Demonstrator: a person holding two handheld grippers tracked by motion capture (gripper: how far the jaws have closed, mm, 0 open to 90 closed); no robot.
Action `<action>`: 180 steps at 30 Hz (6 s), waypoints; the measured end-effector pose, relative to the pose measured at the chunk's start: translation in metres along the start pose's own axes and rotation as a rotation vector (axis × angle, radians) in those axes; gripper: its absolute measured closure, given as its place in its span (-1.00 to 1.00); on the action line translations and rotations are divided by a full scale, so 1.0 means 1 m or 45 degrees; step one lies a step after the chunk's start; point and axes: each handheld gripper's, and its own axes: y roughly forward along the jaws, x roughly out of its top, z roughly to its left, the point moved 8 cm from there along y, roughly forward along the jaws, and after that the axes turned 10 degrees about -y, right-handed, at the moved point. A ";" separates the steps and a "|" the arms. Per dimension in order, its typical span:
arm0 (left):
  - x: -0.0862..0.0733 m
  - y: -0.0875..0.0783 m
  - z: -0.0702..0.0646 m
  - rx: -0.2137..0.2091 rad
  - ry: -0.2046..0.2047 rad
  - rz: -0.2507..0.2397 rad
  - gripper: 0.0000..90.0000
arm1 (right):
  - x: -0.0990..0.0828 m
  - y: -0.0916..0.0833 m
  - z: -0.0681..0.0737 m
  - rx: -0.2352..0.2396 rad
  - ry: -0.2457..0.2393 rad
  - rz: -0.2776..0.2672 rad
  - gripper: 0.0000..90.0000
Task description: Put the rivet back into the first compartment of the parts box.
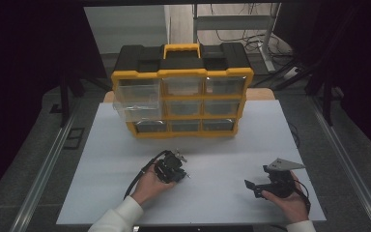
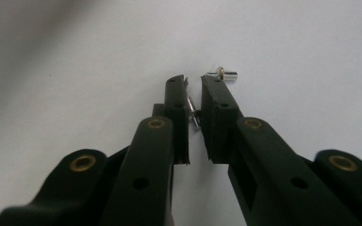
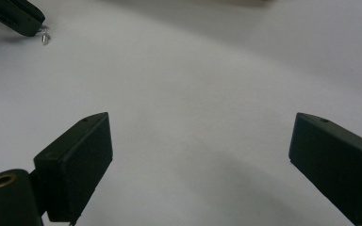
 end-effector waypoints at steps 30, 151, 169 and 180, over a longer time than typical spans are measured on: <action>-0.003 -0.064 0.031 -0.106 -0.123 -0.131 0.85 | 0.000 -0.001 -0.002 -0.004 0.003 -0.004 -0.84; 0.020 -0.288 0.111 0.030 -0.298 -0.674 -0.67 | 0.000 0.001 0.001 0.000 -0.013 0.011 -0.84; -0.047 -0.224 0.110 0.015 -0.358 -0.608 -0.63 | 0.000 0.002 0.002 0.002 -0.014 0.013 -0.84; -0.058 -0.155 0.086 0.002 -0.305 -0.479 -0.60 | 0.000 0.003 0.004 0.010 -0.021 0.019 -0.84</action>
